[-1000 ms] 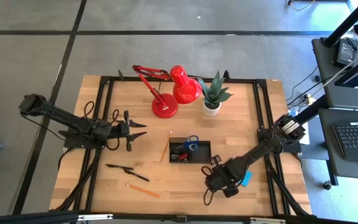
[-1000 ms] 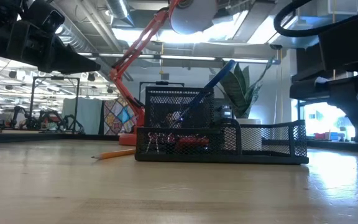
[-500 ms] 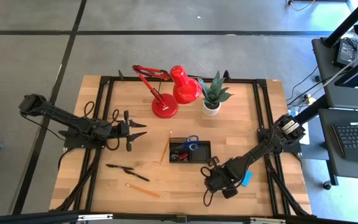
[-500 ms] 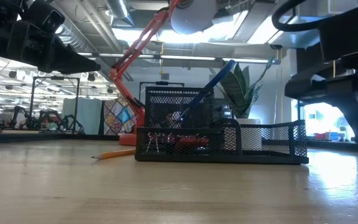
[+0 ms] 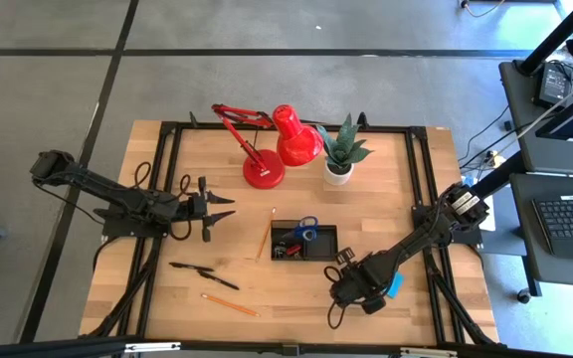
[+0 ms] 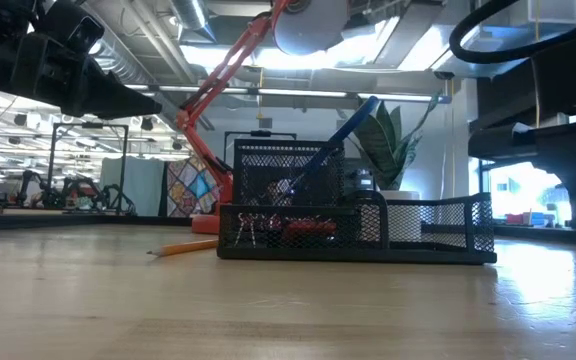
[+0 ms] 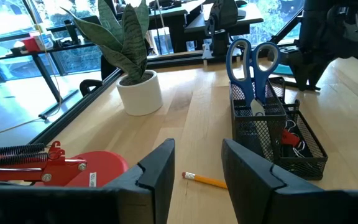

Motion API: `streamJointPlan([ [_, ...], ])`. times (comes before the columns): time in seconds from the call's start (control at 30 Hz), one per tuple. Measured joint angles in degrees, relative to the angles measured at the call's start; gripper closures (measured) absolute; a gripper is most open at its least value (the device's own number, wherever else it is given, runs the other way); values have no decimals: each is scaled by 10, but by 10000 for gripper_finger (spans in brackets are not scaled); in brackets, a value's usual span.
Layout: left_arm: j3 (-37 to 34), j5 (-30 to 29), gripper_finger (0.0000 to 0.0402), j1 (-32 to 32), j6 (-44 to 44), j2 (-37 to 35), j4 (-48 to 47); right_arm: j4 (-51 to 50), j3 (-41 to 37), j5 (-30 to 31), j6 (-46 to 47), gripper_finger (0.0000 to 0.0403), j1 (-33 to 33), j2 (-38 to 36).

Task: Pick and place office supplies into organizer
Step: Put the right black pen into the black desk organizer

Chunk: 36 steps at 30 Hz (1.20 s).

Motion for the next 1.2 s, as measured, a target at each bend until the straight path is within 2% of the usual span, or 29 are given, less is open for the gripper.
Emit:
streamJointPlan([
  [0.47,0,0,274,0,0,0,0,5,2,0,-1,354,0,24],
  [0.77,0,0,274,0,0,0,0,-8,13,2,20,351,0,26],
  [1.1,0,0,274,0,0,0,0,-68,78,66,17,353,-2,33],
  [1.2,0,0,274,0,0,0,0,-108,98,68,31,353,0,33],
])
